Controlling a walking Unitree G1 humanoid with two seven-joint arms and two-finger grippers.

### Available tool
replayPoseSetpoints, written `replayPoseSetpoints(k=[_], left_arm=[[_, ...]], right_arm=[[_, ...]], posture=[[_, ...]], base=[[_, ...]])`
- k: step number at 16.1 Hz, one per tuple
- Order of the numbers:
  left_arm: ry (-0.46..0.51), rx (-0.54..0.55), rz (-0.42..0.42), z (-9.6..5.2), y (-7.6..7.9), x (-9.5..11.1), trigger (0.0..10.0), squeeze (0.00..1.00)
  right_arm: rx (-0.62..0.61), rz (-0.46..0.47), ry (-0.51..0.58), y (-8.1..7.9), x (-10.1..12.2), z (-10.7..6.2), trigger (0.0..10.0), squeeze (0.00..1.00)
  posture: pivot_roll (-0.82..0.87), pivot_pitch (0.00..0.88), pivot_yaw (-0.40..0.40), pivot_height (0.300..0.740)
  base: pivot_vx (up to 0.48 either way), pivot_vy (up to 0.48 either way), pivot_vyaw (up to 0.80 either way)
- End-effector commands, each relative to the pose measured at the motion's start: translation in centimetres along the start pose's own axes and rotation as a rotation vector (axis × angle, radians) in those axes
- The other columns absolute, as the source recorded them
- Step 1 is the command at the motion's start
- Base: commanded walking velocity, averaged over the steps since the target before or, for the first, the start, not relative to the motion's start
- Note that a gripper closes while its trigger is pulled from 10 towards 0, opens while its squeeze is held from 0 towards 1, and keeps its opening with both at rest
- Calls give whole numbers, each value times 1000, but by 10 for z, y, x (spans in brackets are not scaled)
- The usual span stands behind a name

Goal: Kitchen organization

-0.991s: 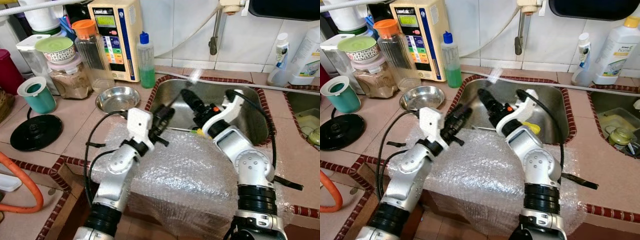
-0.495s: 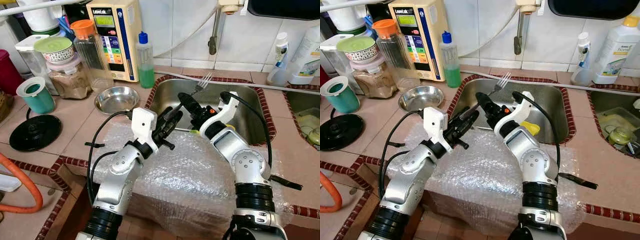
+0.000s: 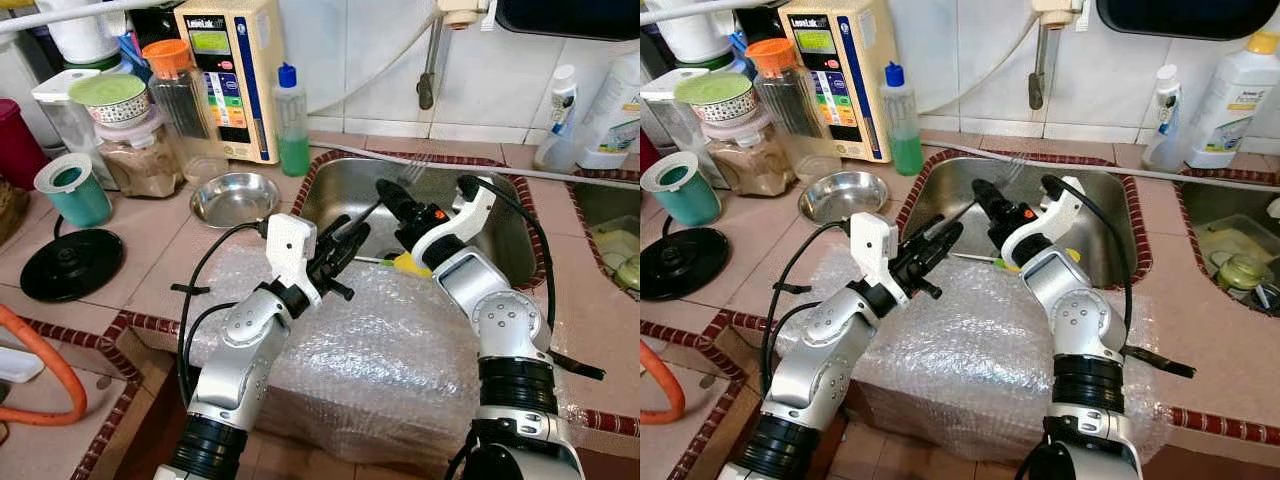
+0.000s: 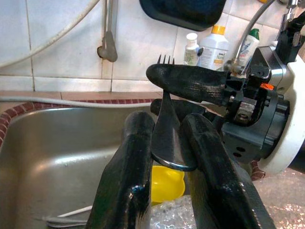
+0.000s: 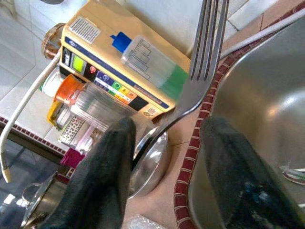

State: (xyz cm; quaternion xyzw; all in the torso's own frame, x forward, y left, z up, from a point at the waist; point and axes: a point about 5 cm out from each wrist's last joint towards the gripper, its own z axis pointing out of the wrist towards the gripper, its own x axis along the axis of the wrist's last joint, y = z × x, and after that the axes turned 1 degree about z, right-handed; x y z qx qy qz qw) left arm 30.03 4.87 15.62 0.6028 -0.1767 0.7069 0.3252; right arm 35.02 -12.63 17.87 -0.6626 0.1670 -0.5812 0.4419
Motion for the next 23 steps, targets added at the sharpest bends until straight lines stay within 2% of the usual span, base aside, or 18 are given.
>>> replayPoseSetpoints(k=[1,3,7,12,15,20,21,22,23], left_arm=[[35,-10,-3,1,1,9,0,0],[35,-16,-8,2,2,9,0,0],[28,-25,-13,1,5,8,0,0],[25,-28,-17,1,5,8,0,0],[18,-34,-22,0,7,5,0,0],[1,-37,-24,-2,6,2,0,0],[-7,-37,-27,-3,6,0,0,839],[-13,-41,-36,-3,6,-1,3529,1000],[-17,-46,-45,-3,7,-2,8941,1000]], right_arm=[[-16,15,6,1,3,1,0,0],[-5,40,-3,0,1,3,0,0],[77,47,-98,-10,-17,2,0,0],[118,68,-119,-15,-19,1,0,0],[115,71,-122,-14,-18,0,0,0],[34,59,-75,-5,-13,1,0,0],[9,59,-55,-2,-9,1,0,0],[-3,58,-45,0,-8,1,0,0],[-17,58,-33,1,-8,1,0,0]], posture=[[-24,0,84,740],[-24,0,84,740],[-25,0,84,740],[-27,0,83,740],[-27,0,83,740],[-31,0,83,740],[-32,0,87,740],[-33,0,87,740],[-34,0,89,740]], base=[[0,0,0],[0,0,0],[0,0,0],[0,0,0],[0,0,0],[0,0,0],[0,0,0],[0,0,0],[0,0,0]])
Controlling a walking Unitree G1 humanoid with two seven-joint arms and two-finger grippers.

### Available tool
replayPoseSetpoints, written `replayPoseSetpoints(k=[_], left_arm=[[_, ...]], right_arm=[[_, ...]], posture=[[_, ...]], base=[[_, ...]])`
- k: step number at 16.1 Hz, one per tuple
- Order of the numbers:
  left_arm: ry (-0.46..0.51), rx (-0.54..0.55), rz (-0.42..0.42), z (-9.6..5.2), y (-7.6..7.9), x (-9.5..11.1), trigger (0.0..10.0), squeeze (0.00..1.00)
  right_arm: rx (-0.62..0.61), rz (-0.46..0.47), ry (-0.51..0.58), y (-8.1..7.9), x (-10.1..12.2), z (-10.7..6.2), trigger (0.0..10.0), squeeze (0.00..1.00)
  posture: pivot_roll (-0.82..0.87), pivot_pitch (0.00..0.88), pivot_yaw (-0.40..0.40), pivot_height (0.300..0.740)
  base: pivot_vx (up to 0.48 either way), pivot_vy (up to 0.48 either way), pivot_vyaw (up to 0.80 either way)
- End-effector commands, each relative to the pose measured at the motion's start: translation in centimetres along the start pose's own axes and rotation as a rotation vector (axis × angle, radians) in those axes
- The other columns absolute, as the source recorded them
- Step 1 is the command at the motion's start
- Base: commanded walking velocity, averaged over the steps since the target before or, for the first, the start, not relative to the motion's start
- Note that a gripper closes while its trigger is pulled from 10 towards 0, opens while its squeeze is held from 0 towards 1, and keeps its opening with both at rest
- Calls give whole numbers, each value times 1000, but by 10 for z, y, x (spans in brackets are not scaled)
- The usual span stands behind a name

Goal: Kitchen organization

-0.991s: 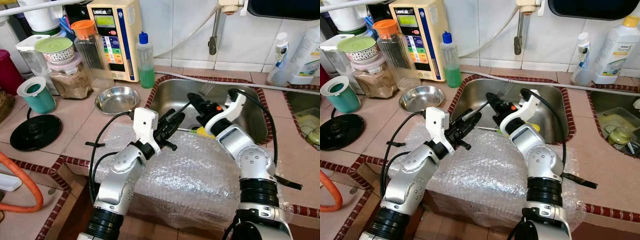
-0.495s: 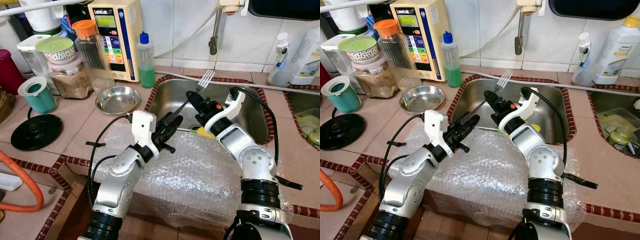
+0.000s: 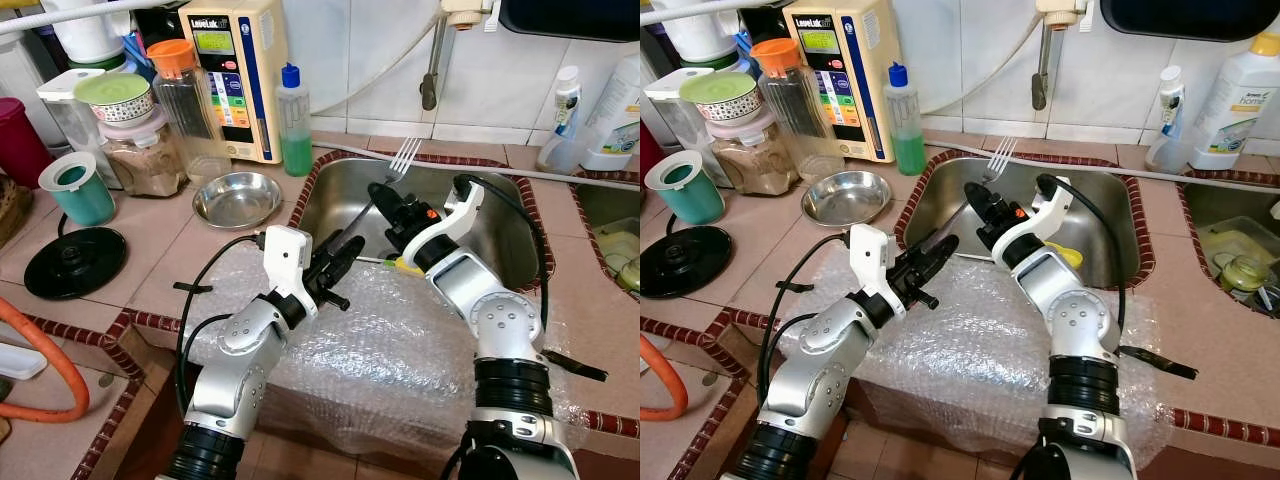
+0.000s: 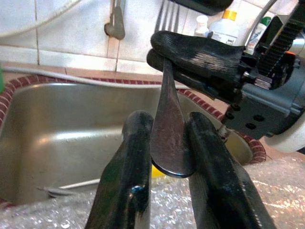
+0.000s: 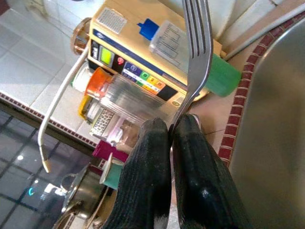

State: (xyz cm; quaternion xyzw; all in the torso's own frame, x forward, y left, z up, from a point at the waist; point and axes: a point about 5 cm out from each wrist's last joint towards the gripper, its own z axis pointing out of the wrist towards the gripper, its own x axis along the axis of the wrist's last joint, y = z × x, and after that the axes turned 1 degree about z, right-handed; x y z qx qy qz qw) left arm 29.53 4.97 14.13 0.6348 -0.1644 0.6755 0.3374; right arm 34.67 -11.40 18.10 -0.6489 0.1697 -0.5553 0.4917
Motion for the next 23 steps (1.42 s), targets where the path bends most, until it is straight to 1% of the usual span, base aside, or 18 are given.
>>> replayPoseSetpoints(k=[1,3,5,7,8,9,11,12,13,15,16,17,18,19,20,21,22,23], left_arm=[[47,-57,19,3,7,10,10000,1000],[43,-49,-3,2,3,8,10000,1000],[37,-43,-3,1,-1,7,10000,1000],[22,-21,-1,-1,-9,5,10000,1000],[20,-17,-3,-2,-10,4,10000,1000],[10,-2,-7,-3,-13,2,10000,1000],[-25,18,-19,-9,-15,-5,10000,1000],[-26,19,-20,-9,-15,-6,10000,1000],[-43,15,-21,-13,-15,-9,10000,1000],[-63,24,-26,-17,-18,-11,10000,1000],[-71,27,-27,-18,-19,-12,10000,1000],[-94,27,-17,-19,-19,-15,10000,1000],[-109,18,-5,-20,-19,-16,10000,1000],[-118,21,-8,-21,-19,-17,10000,1000],[-131,26,-32,-23,-19,-19,10000,1000],[-138,27,-44,-24,-18,-20,10000,1000],[-149,8,-41,-24,-14,-22,10000,1000],[-151,-7,-47,-24,-11,-21,10000,1000]], right_arm=[[-98,-24,19,12,3,-2,0,0],[-120,-17,59,15,7,-2,0,0],[-128,-14,92,16,12,-2,0,0],[-183,-23,162,22,24,-2,0,0],[-190,-24,171,23,25,-1,0,0],[-220,-62,202,26,31,-3,0,0],[-314,-191,277,35,44,-10,0,0],[-322,-200,283,36,45,-10,0,0],[-387,-340,313,42,54,-15,0,0],[-403,-486,330,41,61,-17,0,0],[-402,-510,328,41,61,-17,0,0],[-390,-686,293,39,59,-15,0,0],[-374,-831,280,36,59,-14,0,0],[-363,-912,276,34,58,-12,0,0],[-363,-955,254,39,54,-12,0,0],[-360,-1028,231,41,51,-13,0,0],[-342,-1052,205,45,45,-14,0,0],[-342,-1106,174,49,41,-16,0,0]], posture=[[-33,0,91,740],[-31,0,89,740],[-25,0,87,740],[-18,0,84,740],[-18,0,84,740],[-17,0,86,740],[-14,0,86,740],[-15,0,87,740],[-15,0,87,740],[-9,0,86,740],[-8,0,85,740],[-7,0,84,740],[2,0,81,740],[6,0,82,740],[5,0,83,740],[5,0,83,740],[9,0,79,740],[10,0,79,740]], base=[[0,0,0],[0,0,0],[0,0,0],[0,0,0],[0,0,0],[0,0,0],[0,0,0],[0,0,0],[0,0,0],[0,0,0],[0,0,0],[0,0,0],[0,0,0],[0,0,0],[0,0,0],[0,0,0],[0,0,0],[0,0,0]])
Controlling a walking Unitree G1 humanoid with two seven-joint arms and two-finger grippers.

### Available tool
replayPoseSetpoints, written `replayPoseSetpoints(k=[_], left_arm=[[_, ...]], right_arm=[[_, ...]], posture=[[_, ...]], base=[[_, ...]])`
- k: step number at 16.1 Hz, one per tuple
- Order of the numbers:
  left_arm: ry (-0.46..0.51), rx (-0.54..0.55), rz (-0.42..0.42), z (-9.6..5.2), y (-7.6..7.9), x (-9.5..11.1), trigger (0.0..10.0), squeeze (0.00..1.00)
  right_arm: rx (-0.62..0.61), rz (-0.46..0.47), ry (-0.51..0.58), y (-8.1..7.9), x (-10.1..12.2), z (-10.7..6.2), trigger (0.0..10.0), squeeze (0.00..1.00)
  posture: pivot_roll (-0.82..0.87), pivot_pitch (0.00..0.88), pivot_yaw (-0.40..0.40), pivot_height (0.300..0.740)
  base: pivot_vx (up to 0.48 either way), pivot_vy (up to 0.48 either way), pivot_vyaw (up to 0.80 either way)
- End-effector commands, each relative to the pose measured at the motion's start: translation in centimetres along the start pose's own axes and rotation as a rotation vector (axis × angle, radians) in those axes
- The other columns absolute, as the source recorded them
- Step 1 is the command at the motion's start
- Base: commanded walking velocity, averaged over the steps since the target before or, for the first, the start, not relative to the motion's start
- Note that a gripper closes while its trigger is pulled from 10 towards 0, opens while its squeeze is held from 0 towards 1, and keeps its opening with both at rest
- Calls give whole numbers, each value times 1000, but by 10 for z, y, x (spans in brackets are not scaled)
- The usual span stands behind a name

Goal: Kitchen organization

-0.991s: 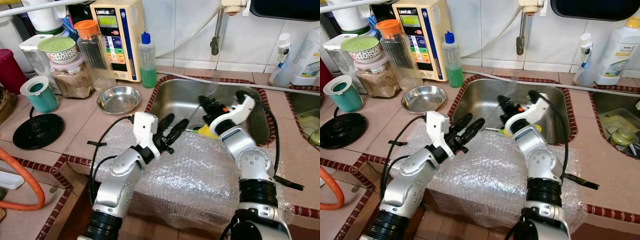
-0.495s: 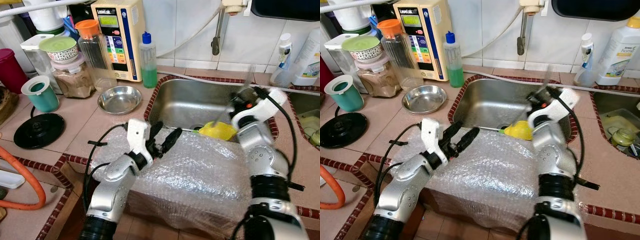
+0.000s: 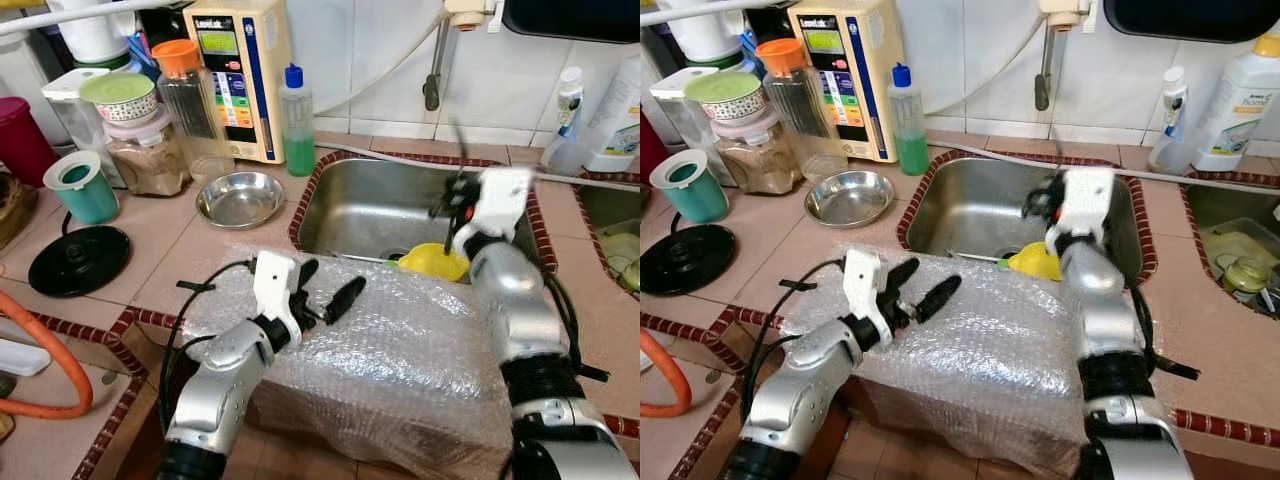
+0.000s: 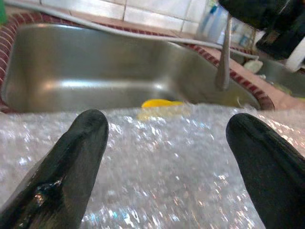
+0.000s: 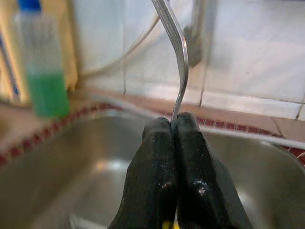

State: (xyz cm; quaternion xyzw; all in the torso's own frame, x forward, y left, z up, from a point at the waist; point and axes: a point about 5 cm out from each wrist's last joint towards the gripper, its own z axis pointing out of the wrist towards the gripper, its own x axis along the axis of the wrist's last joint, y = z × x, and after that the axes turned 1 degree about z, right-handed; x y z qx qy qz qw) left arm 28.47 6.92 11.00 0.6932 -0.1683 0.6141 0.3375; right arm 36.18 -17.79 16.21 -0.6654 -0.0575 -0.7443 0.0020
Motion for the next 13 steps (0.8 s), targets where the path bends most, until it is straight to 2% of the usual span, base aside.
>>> replayPoseSetpoints(k=[1,2,3,4,6,7,9,13], left_arm=[[6,-27,12,0,3,4,10000,1000],[-7,6,14,-1,-1,0,10000,1000],[-37,48,23,-4,-8,-8,10000,1000],[-37,46,21,-5,-8,-9,10000,1000],[-36,35,18,-6,-7,-7,10000,1000],[-41,51,24,-6,-9,-8,10000,1000],[-63,102,13,-7,-16,-15,10000,1000],[-66,68,44,-5,-14,-14,10000,1000]], right_arm=[[25,-59,-5,-2,-4,-1,0,0],[30,-110,-18,-2,-10,-4,0,0],[60,-204,-52,-3,-20,-9,4118,0],[80,-233,-73,-4,-26,-12,10000,0],[87,-211,-126,-4,-40,-17,10000,0],[95,-195,-156,-4,-46,-20,10000,1000],[134,-199,-111,-10,-43,-23,10000,1000],[142,-178,-119,-15,-45,-22,10000,1000]], posture=[[7,0,80,740],[4,0,83,740],[1,0,86,740],[2,0,88,740],[-2,0,90,740],[-2,0,90,740],[-28,0,98,740],[-43,0,108,740]], base=[[0,0,0],[0,0,0],[0,0,0],[0,0,0],[0,0,0],[0,0,0],[0,0,0],[0,0,0]])
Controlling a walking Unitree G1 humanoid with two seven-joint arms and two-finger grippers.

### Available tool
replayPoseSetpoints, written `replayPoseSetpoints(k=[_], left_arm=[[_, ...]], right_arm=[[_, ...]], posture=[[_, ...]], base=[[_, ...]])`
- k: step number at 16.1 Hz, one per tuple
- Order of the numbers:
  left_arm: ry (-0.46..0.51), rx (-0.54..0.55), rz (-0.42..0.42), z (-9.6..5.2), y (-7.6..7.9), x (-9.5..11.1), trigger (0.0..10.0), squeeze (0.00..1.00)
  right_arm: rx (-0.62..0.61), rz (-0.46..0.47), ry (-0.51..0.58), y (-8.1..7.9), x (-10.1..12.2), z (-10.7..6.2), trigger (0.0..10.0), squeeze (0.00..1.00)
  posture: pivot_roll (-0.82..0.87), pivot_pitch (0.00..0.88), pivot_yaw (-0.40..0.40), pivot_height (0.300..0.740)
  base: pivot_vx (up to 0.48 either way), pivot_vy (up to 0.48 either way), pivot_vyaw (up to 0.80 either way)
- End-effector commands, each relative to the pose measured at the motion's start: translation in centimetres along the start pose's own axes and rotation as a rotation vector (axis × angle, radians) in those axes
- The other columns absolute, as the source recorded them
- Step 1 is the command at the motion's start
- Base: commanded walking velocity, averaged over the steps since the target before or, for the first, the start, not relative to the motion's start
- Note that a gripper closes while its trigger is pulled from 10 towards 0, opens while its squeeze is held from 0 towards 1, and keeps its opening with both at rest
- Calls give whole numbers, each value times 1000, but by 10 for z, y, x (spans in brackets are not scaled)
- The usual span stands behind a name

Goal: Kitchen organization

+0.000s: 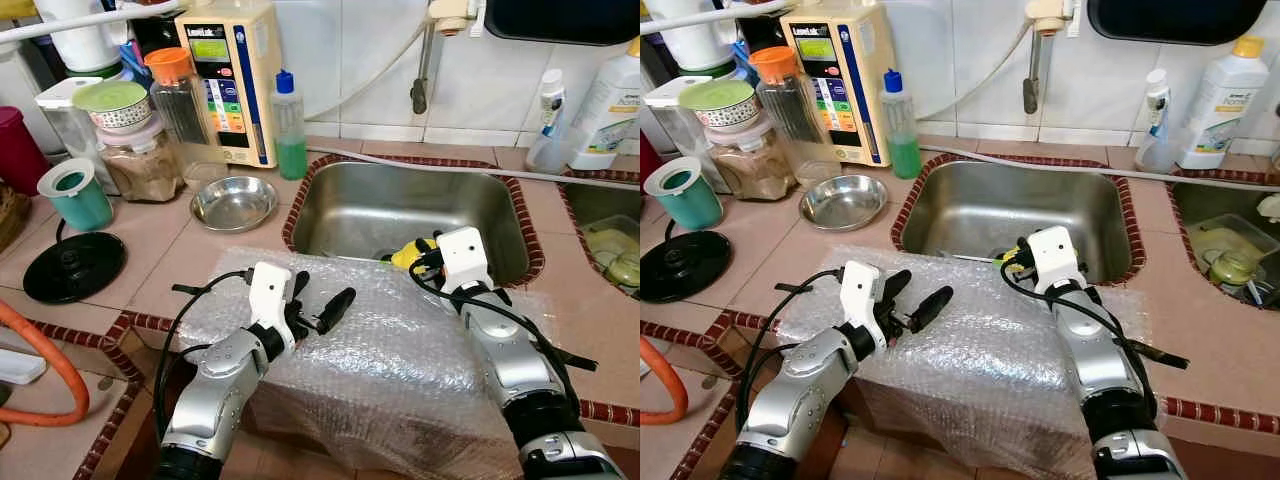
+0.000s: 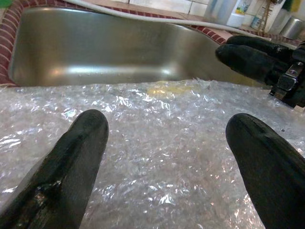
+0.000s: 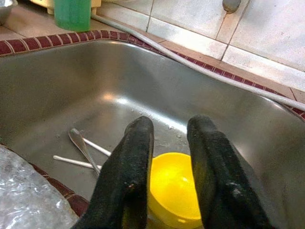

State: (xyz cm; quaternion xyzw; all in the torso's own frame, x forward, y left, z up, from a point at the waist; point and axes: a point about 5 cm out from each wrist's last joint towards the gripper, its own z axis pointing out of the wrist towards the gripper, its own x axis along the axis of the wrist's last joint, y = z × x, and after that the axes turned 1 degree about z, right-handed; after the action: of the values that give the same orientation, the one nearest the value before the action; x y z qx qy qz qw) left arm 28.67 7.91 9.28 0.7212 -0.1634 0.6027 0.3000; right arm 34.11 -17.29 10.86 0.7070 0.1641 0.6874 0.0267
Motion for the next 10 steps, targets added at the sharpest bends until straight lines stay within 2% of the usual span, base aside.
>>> replayPoseSetpoints(k=[1,2,5,7,10], left_arm=[[10,18,22,3,-3,4,10000,1000],[32,68,46,4,-8,7,10000,1000],[53,168,13,1,-21,8,10000,1000],[70,185,18,2,-24,12,10000,1000],[124,275,26,4,-34,27,10000,1000]], right_arm=[[9,24,14,-2,5,3,10000,1000],[15,20,14,-3,5,2,10000,1000],[0,62,13,-2,5,2,10000,1000],[-7,73,22,-2,8,2,10000,1000],[0,200,66,-9,19,-5,10000,1000]], posture=[[-46,0,105,740],[-45,0,105,740],[-49,0,102,740],[-49,0,102,740],[-40,0,108,740]], base=[[0,0,0],[0,0,0],[0,0,0],[0,0,0],[0,0,0]])
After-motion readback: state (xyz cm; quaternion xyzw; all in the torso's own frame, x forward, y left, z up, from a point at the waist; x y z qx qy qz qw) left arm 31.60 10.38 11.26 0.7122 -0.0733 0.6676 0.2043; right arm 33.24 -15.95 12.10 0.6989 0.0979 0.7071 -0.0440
